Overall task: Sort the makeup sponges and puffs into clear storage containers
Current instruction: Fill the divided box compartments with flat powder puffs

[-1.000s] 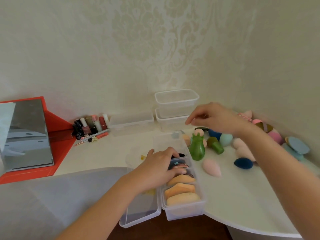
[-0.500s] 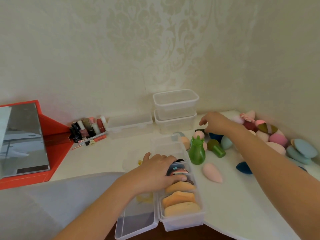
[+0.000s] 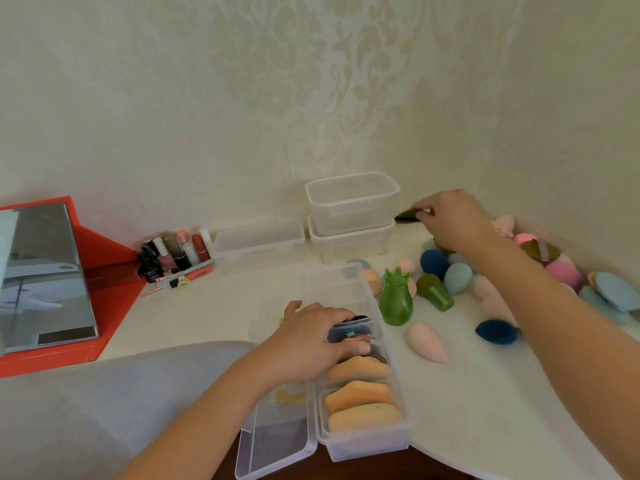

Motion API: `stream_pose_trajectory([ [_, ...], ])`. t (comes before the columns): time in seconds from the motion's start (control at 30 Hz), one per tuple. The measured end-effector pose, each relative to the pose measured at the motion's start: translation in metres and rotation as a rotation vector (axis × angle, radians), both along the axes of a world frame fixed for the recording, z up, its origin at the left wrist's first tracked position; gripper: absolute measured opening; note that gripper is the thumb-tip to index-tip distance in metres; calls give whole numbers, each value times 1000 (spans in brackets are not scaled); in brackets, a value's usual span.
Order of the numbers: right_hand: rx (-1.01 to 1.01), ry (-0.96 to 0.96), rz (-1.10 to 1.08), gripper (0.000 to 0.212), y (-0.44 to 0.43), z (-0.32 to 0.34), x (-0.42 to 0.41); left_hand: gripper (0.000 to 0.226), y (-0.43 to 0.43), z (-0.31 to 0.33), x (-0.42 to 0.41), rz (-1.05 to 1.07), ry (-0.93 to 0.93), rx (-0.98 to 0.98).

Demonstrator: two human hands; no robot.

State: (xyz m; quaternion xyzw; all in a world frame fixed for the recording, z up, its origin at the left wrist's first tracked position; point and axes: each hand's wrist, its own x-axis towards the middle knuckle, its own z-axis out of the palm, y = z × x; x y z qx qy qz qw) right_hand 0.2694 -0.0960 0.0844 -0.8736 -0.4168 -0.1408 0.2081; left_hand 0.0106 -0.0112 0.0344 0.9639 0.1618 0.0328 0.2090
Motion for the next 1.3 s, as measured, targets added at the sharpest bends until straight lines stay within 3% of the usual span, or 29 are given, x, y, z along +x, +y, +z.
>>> stream_pose_trajectory([
  [0.1,148,135,125,29,-23,22,-25,31,-1,0,0,4,-5,-6],
  [0.2,269,213,305,15,-45,36,-63,30,-1,0,0,4,-2,-7],
  [0.3,310,278,449,10,-53,36,-95,30,-2,2,-1,-6,-1,-2],
  [0.47,18,310,530,40,-31,4,-117,35,-4,2,-1,6,13,19],
  [0.63,-80,207,493,21,-18,-13,-120,38,-4,3,-1,2,27,6],
  [0.97,-351,153,410,23,-11,-12,-123,32,-6,2,-1,17,-29,-2],
  [1.3,-481,-88,466,21,6,-12,-135,37,-11,5,-6,1,-47,50],
])
